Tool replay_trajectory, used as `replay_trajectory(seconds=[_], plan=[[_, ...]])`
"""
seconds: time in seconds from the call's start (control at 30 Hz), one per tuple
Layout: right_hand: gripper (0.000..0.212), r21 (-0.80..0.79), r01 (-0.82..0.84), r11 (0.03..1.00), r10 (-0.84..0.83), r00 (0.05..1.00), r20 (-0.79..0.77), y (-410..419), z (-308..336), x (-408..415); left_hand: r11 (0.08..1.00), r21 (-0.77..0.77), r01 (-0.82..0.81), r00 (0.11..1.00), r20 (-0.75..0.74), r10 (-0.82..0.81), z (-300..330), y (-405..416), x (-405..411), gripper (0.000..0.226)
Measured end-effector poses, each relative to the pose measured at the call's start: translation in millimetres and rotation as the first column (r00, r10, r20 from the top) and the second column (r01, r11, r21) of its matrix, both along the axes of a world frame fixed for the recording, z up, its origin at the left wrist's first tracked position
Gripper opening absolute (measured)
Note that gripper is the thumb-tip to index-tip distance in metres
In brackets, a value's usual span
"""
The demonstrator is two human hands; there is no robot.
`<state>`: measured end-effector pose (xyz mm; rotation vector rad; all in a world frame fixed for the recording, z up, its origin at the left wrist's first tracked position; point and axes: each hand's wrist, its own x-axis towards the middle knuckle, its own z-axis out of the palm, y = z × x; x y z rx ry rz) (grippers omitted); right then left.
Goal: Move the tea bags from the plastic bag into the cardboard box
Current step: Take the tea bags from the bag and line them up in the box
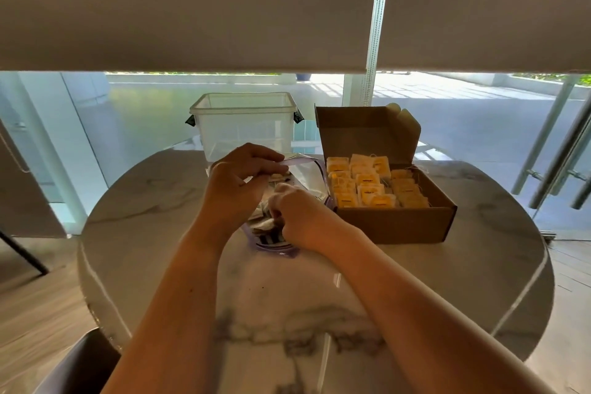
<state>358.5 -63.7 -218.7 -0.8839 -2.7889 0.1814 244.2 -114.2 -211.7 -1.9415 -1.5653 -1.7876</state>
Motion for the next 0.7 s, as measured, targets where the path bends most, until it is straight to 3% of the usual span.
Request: replay_trajectory(seconds=[0.17,0.23,0.3,0.33,0.4,0.53,0.6,0.7], plan=[[0.026,-0.253,-0.034,0.967,-0.072,0.914,-0.400,5.2,23.4,24.2,0.997,-0.049,0.052,0.995,0.087,-0.048,-2.3,0.7,-0.8,0.029],[0.027,-0.440,-0.160,0.883,-0.169,0.768,-0.618,4.8,31.6,35.3,0.991,-0.092,0.099,0.985,0.152,-0.084,-1.9,0.9,0.0,0.025],[0.027,-0.566,-0.365,0.739,-0.315,0.556,-0.769,4.4,38.3,44.1,0.985,-0.093,0.147,0.970,0.208,-0.125,0.3,-0.3,5.0,0.019],[0.026,-0.589,-0.441,0.677,-0.380,0.476,-0.793,4.5,40.8,47.3,0.983,-0.102,0.154,0.965,0.228,-0.128,1.4,-1.0,8.1,0.022],[0.023,-0.614,-0.517,0.596,-0.464,0.402,-0.789,5.7,41.1,51.2,0.984,-0.130,0.120,0.965,0.250,-0.084,2.6,-0.2,14.1,0.026],[0.020,-0.681,-0.498,0.537,-0.514,0.448,-0.732,9.6,40.5,54.8,0.989,-0.088,0.118,0.932,0.353,-0.080,6.3,2.1,25.6,0.015],[0.019,-0.682,-0.427,0.594,-0.464,0.511,-0.724,10.8,41.9,59.3,0.986,-0.057,0.158,0.878,0.466,-0.114,6.6,2.1,28.1,0.011],[0.017,-0.591,-0.358,0.723,-0.349,0.549,-0.760,14.0,42.8,67.3,0.982,-0.062,0.178,0.870,0.476,-0.128,6.0,0.4,30.8,0.008]])
